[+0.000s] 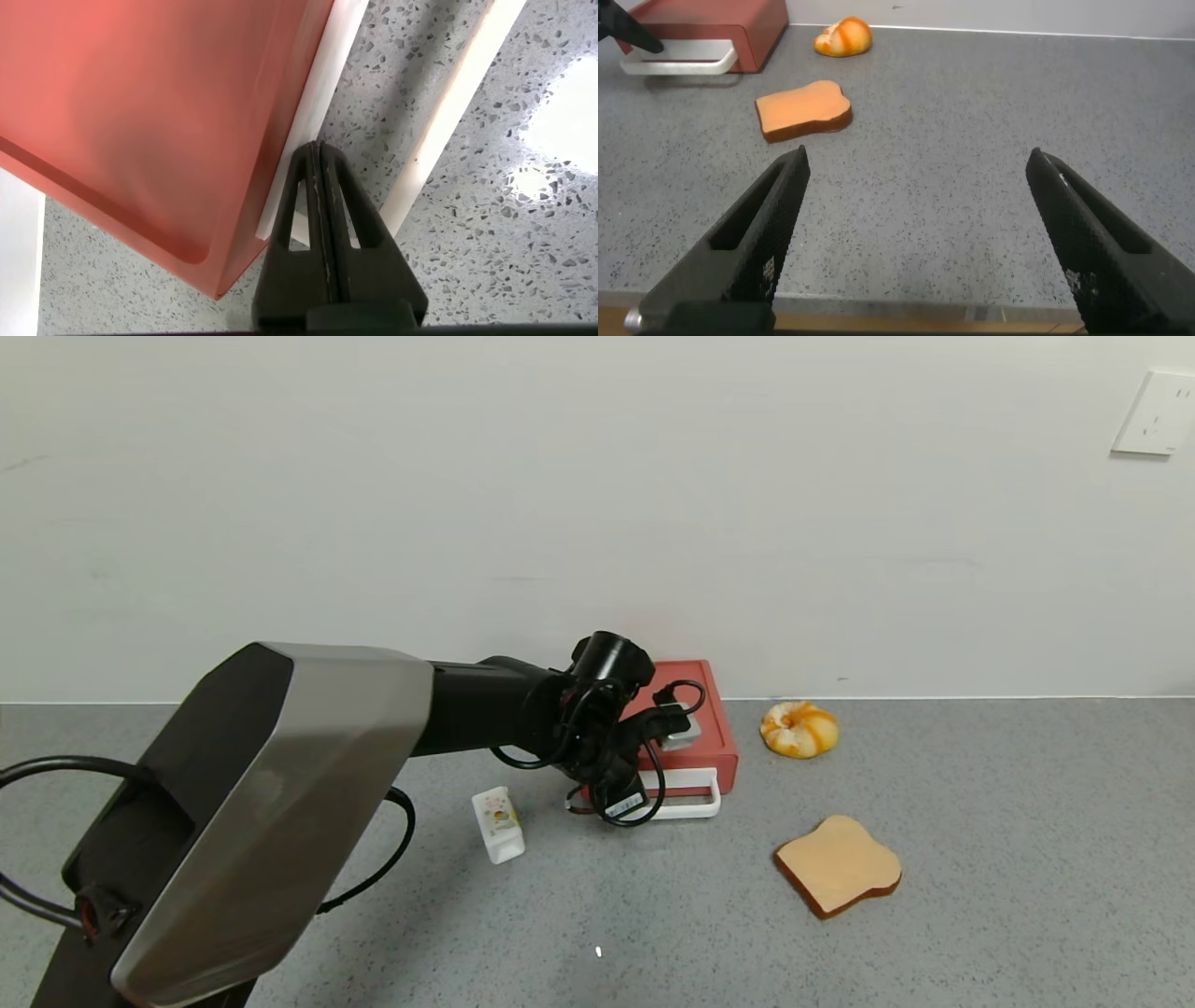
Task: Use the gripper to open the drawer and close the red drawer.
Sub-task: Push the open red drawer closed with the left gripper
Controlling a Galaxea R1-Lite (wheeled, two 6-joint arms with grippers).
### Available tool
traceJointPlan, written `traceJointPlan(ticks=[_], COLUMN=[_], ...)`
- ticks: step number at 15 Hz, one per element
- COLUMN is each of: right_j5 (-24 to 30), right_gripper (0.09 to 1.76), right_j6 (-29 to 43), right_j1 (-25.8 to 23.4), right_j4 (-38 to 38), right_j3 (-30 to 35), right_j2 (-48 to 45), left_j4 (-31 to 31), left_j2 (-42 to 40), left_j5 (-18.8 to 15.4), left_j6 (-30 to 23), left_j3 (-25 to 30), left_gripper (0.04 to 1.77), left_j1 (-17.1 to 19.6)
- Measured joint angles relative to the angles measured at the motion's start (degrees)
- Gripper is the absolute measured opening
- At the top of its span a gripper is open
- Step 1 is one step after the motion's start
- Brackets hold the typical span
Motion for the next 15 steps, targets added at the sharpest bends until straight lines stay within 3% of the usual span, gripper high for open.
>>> traceJointPlan(ticks=[12,15], right_j5=[0.00,0.02], right_gripper=[1.71,1.71], right_j6=[0.00,0.02], right_j1=[0.00,0.00], right_j4=[0.00,-0.02], right_j3=[0.00,0.00], right_j2=[0.00,0.02], left_j4=[0.69,6.68], left_j2=[0.16,-2.26], left_j5=[0.02,-0.20], left_j6=[-0.11,-0.85], left_j3=[-0.93,-0.71], left_gripper=[0.11,0.11], left_j1=[0.11,-0.79])
